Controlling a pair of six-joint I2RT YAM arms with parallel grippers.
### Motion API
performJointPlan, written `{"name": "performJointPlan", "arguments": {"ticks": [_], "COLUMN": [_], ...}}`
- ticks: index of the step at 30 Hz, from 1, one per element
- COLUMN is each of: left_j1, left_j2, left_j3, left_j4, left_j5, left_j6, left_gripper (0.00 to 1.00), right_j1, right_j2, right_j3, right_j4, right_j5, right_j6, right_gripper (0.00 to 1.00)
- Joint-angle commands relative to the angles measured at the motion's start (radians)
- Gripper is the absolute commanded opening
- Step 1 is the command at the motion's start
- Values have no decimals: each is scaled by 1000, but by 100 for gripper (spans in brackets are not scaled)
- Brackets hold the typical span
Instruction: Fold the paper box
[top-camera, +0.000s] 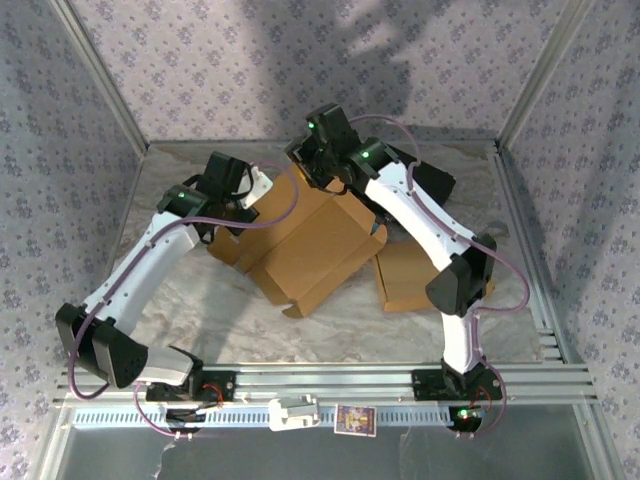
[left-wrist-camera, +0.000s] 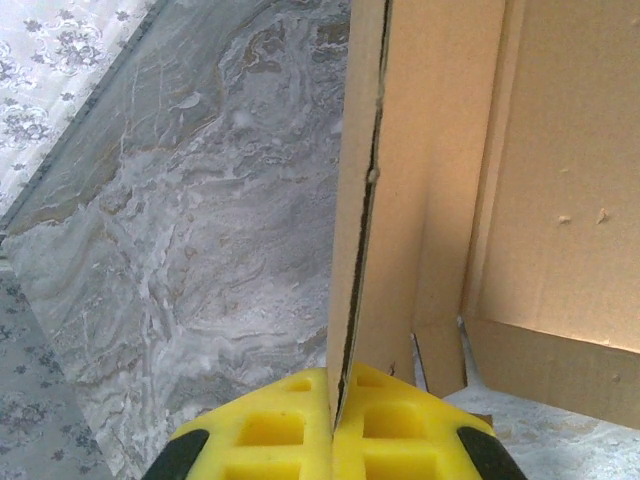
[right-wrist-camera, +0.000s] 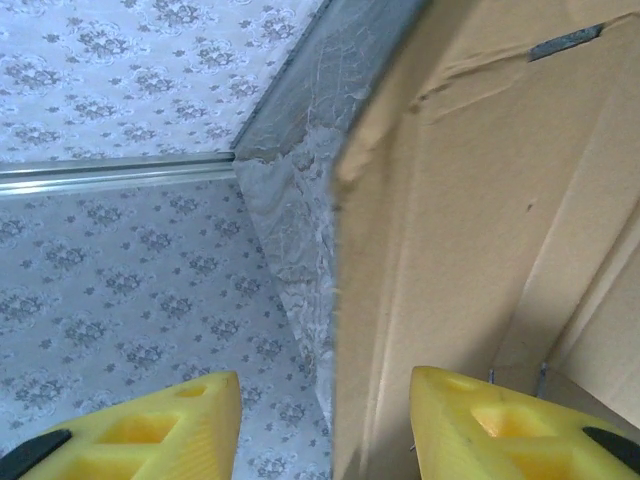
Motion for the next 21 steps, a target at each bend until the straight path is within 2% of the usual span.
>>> {"name": "performJointPlan", "arguments": {"ticks": [1,6,21], "left_j1": [-19,-34,-58], "left_j2": [16,25,83], "left_j3": [16,24,85], "left_j4": [13,21,14], "left_j5": [-22,-38,-42], "left_j6": [25,30,49], "left_gripper": [0,0,0], "right_j1": [2,4,10], "right_j2": [40,38,53], "right_j3": [67,45,3], "right_j4": [-71,-95,-120], "right_j5": [-16,-20,-10], "right_j6": [-9,5,44], "right_gripper": [45,35,25]}}
